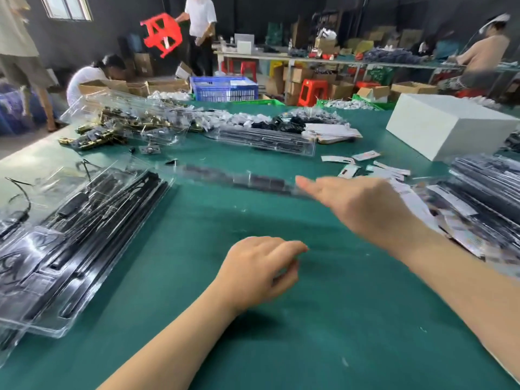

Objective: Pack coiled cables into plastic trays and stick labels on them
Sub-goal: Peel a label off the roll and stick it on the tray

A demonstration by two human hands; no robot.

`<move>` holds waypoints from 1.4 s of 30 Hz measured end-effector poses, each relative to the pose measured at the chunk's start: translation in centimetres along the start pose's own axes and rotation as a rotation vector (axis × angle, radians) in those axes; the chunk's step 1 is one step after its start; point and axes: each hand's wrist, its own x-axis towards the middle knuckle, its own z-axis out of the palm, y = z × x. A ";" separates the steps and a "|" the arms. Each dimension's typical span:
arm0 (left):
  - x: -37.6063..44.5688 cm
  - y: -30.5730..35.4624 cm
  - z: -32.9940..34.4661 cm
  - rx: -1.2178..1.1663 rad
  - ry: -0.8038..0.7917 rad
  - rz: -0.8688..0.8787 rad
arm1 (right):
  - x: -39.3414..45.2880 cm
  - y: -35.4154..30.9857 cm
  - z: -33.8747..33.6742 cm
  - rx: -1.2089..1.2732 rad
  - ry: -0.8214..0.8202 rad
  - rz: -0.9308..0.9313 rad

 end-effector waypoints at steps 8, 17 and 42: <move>0.1 -0.9 0.4 0.096 -0.010 -0.129 | -7.3 -1.6 6.8 0.349 -0.100 0.053; -0.9 -2.5 1.8 0.107 -0.580 -0.430 | -7.1 2.1 5.5 0.740 -0.048 0.727; 11.0 2.6 3.0 -0.530 -0.471 -0.679 | -8.1 9.7 1.5 1.179 -0.083 1.254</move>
